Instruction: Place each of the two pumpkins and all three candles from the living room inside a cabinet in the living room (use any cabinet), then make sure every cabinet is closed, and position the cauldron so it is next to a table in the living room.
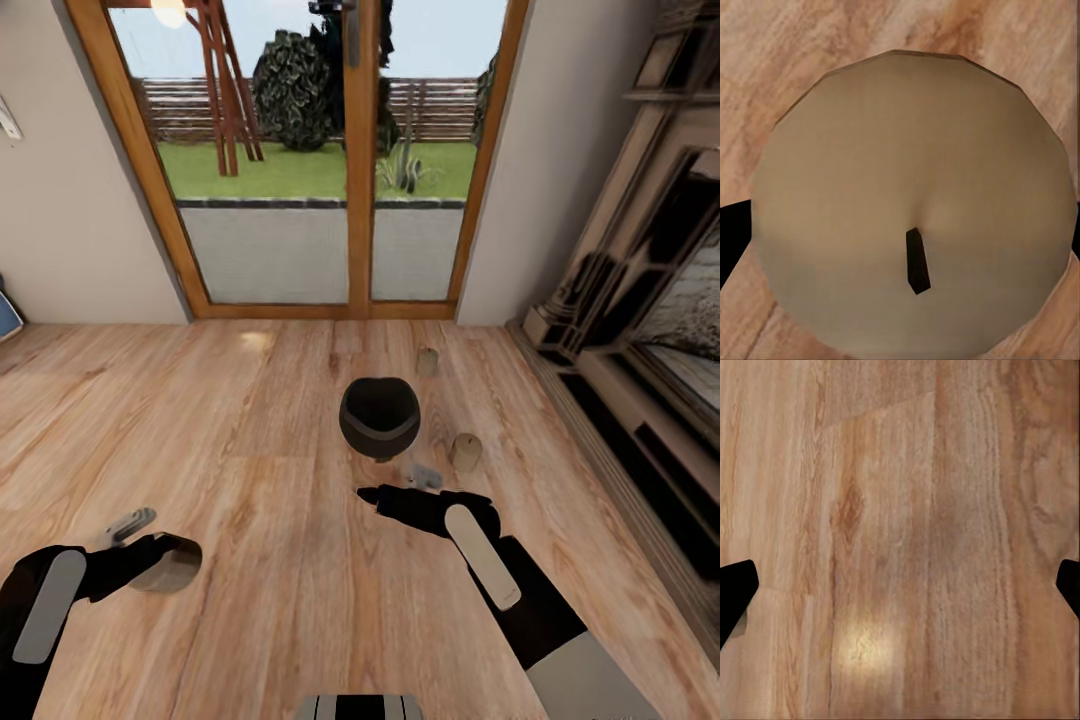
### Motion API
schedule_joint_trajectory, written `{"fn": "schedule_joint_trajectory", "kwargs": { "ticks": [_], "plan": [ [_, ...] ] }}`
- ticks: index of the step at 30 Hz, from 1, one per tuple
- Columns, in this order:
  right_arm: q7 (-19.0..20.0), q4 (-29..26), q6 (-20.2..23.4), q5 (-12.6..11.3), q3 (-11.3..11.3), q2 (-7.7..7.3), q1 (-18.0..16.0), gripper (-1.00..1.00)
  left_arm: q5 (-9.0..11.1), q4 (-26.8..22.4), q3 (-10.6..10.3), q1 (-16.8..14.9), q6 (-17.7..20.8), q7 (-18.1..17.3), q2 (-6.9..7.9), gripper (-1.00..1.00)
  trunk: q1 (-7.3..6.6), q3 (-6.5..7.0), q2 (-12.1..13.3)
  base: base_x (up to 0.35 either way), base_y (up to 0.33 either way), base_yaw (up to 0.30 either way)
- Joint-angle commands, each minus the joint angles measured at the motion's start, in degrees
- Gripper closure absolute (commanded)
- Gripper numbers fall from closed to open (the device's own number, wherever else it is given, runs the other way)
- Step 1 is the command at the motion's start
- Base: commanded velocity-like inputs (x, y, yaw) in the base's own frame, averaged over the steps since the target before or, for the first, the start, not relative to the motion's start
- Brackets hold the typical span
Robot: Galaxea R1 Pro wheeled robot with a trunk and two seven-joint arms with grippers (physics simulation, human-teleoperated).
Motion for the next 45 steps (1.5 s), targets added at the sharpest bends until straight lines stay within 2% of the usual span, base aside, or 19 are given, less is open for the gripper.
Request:
{"fn": "schedule_joint_trajectory", "kwargs": {
  "ticks": [1,10,17,20,22,23,26,27,29,30,32,34,41,43,45],
  "plan": [
    [-1.4,0.6,0.1,-0.6,0.0,0.06,0.0,-1.00,0.7,-0.1,0.0,0.0,0.2,0.5,0.12,1.00,-0.01,-0.11,0.0,0.000,-0.038,-0.221],
    [-13.2,1.4,-2.3,-0.7,0.0,0.19,0.0,-1.00,0.7,-0.2,0.2,0.1,0.2,0.5,0.55,1.00,-0.01,-0.67,0.0,0.000,-0.174,-0.222],
    [-14.7,1.5,-2.6,-0.7,-0.1,0.32,0.0,-1.00,0.6,-2.0,0.8,0.1,0.3,0.5,0.84,1.00,-0.01,-1.12,0.0,0.016,-0.031,-0.218],
    [-15.3,1.4,-2.9,-0.7,0.0,0.47,0.0,-1.00,0.8,-3.0,0.8,0.1,0.4,0.5,3.02,1.00,-0.01,-1.29,0.0,0.172,-0.135,-0.153],
    [-15.5,1.4,-3.8,-0.7,0.1,0.45,0.0,-1.00,2.0,-5.1,0.9,0.1,0.8,0.4,4.89,1.00,-0.01,-1.32,0.0,0.172,-0.143,-0.042],
    [-15.6,1.3,-4.2,-0.7,0.1,0.42,0.0,-1.00,3.2,-6.5,0.9,0.2,0.9,0.4,5.68,1.00,-0.01,-1.33,0.0,0.126,-0.122,-0.021],
    [-16.0,1.4,-5.0,-0.6,0.1,0.45,0.0,-1.00,9.5,-10.2,0.9,2.4,1.1,0.4,9.78,1.00,-0.01,-1.33,0.0,0.049,-0.051,-0.007],
    [-17.3,1.3,-5.1,-0.6,0.0,0.45,0.0,-1.00,14.5,-11.8,0.8,4.0,1.1,0.4,11.73,1.00,-0.01,-1.34,0.0,0.015,-0.016,-0.002],
    [-20.7,1.1,-5.1,-0.7,0.0,0.51,0.0,-1.00,21.4,-13.0,0.6,6.0,1.1,0.4,14.07,1.00,-0.01,-1.34,0.0,0.008,-0.008,-0.001],
    [-24.1,1.1,-5.1,-0.7,0.1,0.53,0.0,-1.00,25.0,-13.4,0.3,6.8,1.1,0.4,15.58,1.00,-0.01,-1.34,0.0,0.003,-0.003,0.000],
    [-27.9,1.4,-5.2,-0.7,0.2,0.56,0.0,-1.00,27.3,-13.7,0.2,7.4,1.1,0.4,16.94,1.00,-0.01,-1.34,0.0,0.002,-0.002,0.000],
    [-30.3,1.6,-5.2,-0.6,0.2,0.51,0.0,-1.00,28.4,-13.8,0.2,7.7,1.1,0.4,17.71,1.00,-0.01,-1.34,0.0,0.023,0.000,0.000],
    [-31.2,3.3,-5.9,-0.7,0.2,0.51,-0.1,-1.00,29.6,-14.0,0.7,7.8,1.1,0.4,18.00,1.00,-0.01,-1.34,0.0,0.163,0.000,0.000],
    [-31.1,3.0,-5.8,-0.6,0.2,0.48,-0.1,-1.00,31.4,-13.9,0.8,7.8,1.1,0.4,18.01,1.00,-0.01,-1.34,0.0,0.038,0.000,0.000],
    [-31.1,2.6,-6.0,-0.7,0.2,0.47,-0.1,-1.00,34.2,-13.9,0.8,7.9,1.1,0.4,18.05,1.00,-0.01,-1.34,0.0,0.082,0.000,0.000]
  ]
}}
